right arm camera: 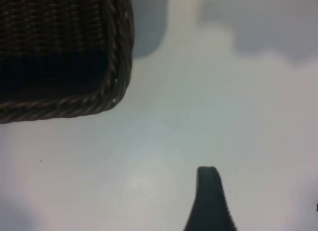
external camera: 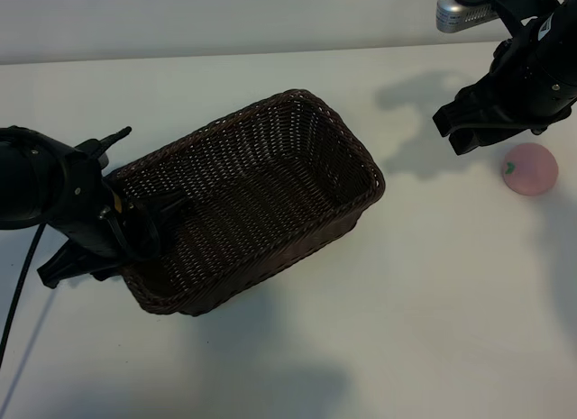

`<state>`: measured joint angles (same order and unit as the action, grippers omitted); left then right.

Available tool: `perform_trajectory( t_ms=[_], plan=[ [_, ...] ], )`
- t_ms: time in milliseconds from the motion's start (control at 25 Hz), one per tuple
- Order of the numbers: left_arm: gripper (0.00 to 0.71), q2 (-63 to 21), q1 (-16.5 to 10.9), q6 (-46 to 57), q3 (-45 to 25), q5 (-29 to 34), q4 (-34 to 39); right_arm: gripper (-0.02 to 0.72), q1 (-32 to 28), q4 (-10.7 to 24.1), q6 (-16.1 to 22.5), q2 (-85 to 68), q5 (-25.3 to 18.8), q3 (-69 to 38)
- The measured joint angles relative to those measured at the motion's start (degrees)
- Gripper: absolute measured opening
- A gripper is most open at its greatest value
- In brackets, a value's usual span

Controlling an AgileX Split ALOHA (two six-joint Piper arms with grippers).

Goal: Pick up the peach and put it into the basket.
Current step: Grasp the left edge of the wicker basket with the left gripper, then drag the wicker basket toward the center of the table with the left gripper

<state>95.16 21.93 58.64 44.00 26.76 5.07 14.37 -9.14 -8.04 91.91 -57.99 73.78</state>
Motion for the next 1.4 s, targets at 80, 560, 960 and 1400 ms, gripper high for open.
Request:
perform_trajectory(
  t_ms=[80,560,960,1400],
  plan=[
    [0.263,0.0,0.0,0.0,0.0,-0.1,-0.5,0.504,0.0,0.0,0.0,0.0,0.0,0.0],
    [0.203,-0.5,0.0,-0.6,-0.1,-2.4,-2.6,0.504,0.0,0.0,0.0,0.0,-0.1,0.0],
    [0.159,-8.9,0.0,-3.2,-0.3,-4.4,-4.2,0.504,0.0,0.0,0.0,0.0,-0.1,0.0],
    [0.159,-10.2,-1.2,-17.5,5.7,1.3,-10.1,0.504,0.0,-0.2,0.0,0.0,-0.1,0.0]
  ],
)
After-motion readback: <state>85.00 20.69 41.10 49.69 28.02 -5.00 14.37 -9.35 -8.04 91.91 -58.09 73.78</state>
